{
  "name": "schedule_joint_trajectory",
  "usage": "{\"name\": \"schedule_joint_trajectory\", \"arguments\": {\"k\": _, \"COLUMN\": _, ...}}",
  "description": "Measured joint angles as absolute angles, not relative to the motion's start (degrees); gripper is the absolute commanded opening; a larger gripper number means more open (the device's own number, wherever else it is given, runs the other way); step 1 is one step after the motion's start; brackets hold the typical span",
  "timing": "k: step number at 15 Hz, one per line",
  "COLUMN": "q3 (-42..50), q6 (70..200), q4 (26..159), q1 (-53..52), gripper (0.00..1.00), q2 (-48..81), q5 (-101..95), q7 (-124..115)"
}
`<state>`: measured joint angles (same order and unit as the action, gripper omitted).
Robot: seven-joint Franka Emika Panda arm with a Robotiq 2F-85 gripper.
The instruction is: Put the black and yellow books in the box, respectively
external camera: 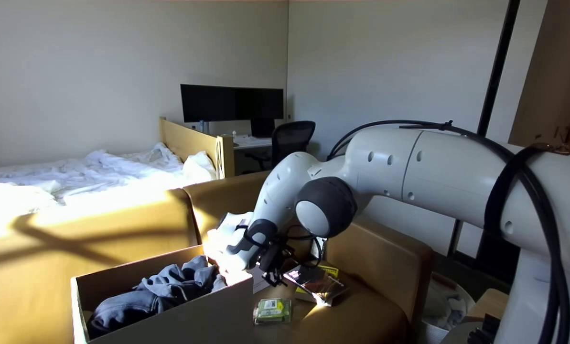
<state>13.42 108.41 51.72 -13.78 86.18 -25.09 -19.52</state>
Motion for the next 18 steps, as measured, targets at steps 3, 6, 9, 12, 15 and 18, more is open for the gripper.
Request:
{"name": "schedule_joint_trajectory", "arguments": {"k": 3, "q3": 16.5, "q6": 109.6, "q4": 52.7, "q1": -13.1, "gripper": 1.0, "q2": 86.2, "q5": -25.8, "q7": -25.3}}
{"name": "schedule_joint_trajectory", "arguments": {"k": 6, "q3": 17.0, "q6": 111.1, "q4": 53.3, "q1": -12.1, "gripper": 1.0, "q2": 86.2, "q5": -25.9, "q7": -26.1}}
{"name": "schedule_joint_trajectory", "arguments": {"k": 9, "q3": 15.3, "q6": 111.1, "q4": 52.7, "q1": -11.9, "gripper": 1.0, "q2": 86.1, "q5": -25.6, "q7": -23.4}}
{"name": "schedule_joint_trajectory", "arguments": {"k": 12, "q3": 13.5, "q6": 111.1, "q4": 50.8, "q1": -10.6, "gripper": 1.0, "q2": 86.0, "q5": -25.2, "q7": -18.5}}
{"name": "schedule_joint_trajectory", "arguments": {"k": 15, "q3": 14.1, "q6": 110.0, "q4": 50.5, "q1": -10.9, "gripper": 1.0, "q2": 85.9, "q5": -25.2, "q7": -22.2}}
{"name": "schedule_joint_trajectory", "arguments": {"k": 18, "q3": 14.7, "q6": 107.4, "q4": 50.7, "q1": -12.3, "gripper": 1.0, "q2": 85.9, "q5": -25.6, "q7": -25.9}}
